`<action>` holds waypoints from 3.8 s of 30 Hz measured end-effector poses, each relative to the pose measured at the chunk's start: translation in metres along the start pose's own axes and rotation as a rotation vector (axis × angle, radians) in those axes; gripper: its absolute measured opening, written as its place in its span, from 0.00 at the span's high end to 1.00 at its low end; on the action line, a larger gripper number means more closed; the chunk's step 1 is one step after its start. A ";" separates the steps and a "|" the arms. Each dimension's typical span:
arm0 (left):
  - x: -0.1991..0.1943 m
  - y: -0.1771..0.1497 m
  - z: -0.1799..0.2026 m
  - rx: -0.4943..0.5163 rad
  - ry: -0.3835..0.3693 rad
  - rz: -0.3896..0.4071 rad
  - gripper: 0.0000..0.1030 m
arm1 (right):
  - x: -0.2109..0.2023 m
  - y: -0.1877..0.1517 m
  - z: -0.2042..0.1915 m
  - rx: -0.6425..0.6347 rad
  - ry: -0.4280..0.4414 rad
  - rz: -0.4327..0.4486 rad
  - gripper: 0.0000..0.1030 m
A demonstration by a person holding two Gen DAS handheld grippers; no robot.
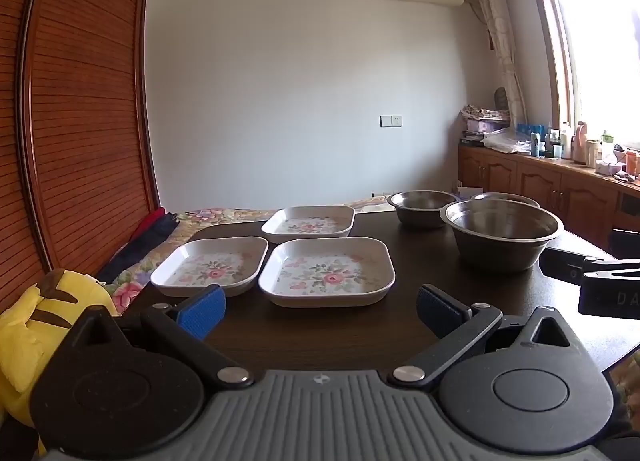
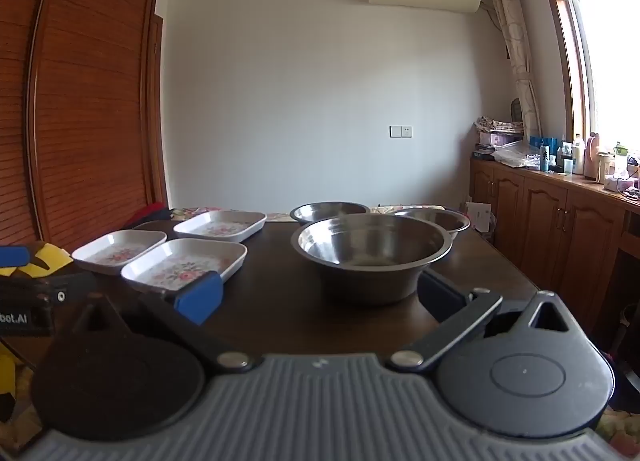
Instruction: Organize plates and bowls
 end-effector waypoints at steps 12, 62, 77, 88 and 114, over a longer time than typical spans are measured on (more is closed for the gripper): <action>0.002 0.000 0.001 0.001 0.003 -0.004 0.00 | 0.003 -0.003 0.003 0.007 0.002 -0.012 0.00; 0.004 -0.004 0.001 0.018 0.005 -0.010 0.00 | 0.004 -0.006 0.006 0.017 -0.003 -0.023 0.00; 0.006 -0.008 0.003 0.022 0.002 -0.022 0.00 | 0.005 -0.008 0.005 0.017 0.001 -0.029 0.00; 0.022 -0.014 -0.018 0.011 -0.003 -0.074 0.00 | 0.014 -0.002 -0.017 -0.047 0.067 -0.037 0.00; 0.053 0.015 -0.066 -0.058 -0.029 -0.092 0.00 | 0.057 0.033 -0.057 -0.151 0.272 -0.085 0.14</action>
Point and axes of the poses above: each gripper's, at about its wrist camera, not at the fingertips, and x roughly the way its jaws point, z to its right, y to its top, the point moved 8 cm from there along x, roughly the way its jaws point, and after that the axes turned 5 degrees about y, right-handed, at the moved point
